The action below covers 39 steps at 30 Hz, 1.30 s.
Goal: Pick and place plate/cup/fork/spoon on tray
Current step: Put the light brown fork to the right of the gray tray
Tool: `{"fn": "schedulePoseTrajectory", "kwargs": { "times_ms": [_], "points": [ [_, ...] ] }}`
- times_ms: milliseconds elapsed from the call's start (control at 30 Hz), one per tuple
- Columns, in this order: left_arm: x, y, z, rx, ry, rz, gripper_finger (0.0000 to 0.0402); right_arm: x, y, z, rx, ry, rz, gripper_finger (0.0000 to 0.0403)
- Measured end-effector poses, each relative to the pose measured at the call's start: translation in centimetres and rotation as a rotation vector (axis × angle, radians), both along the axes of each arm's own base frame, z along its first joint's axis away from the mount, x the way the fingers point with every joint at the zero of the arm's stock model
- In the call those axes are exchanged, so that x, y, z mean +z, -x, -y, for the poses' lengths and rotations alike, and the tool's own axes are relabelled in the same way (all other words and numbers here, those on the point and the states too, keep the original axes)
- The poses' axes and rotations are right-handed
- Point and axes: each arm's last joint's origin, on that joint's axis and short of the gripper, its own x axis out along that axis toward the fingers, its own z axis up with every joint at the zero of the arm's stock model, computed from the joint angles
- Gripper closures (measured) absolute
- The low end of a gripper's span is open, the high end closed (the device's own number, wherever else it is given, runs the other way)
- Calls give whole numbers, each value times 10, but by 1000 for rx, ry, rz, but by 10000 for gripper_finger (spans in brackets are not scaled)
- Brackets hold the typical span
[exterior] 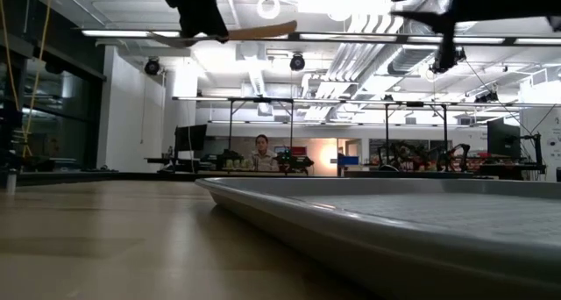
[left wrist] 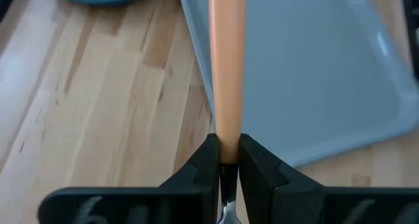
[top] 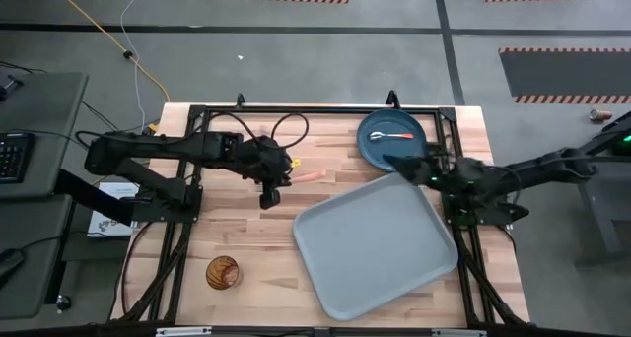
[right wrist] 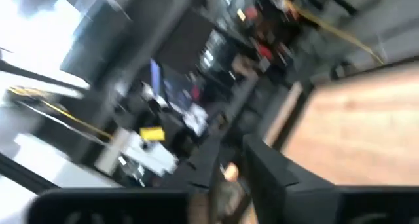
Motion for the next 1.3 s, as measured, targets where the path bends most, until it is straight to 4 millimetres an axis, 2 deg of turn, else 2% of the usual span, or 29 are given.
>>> {"fn": "schedulePoseTrajectory", "kwargs": {
  "times_ms": [200, 300, 500, 667, 800, 1000, 1300],
  "points": [
    [-6, -5, -1, 3, -71, -27, 372, -8, -57, 2, 148, -177, -248, 233],
    [-5, -4, -3, 17, -137, -30, 374, -9, -82, 5, 251, -261, -308, 201],
    [-6, -2, -5, 40, -222, -61, 370, 0, -128, 10, 363, -256, -339, 181],
    [-8, 0, -4, 47, -211, -86, 373, 9, -156, 21, 355, -218, -377, 180],
    [-8, 0, -4, 53, -170, -84, 370, 11, -170, 25, 341, -195, -440, 180],
    [-8, 0, 3, 36, -118, -78, 373, 14, -183, 26, 345, -178, -445, 180],
    [-8, 0, 6, 38, -112, -76, 372, 13, -184, 26, 342, -205, -445, 186]
  ]
}}
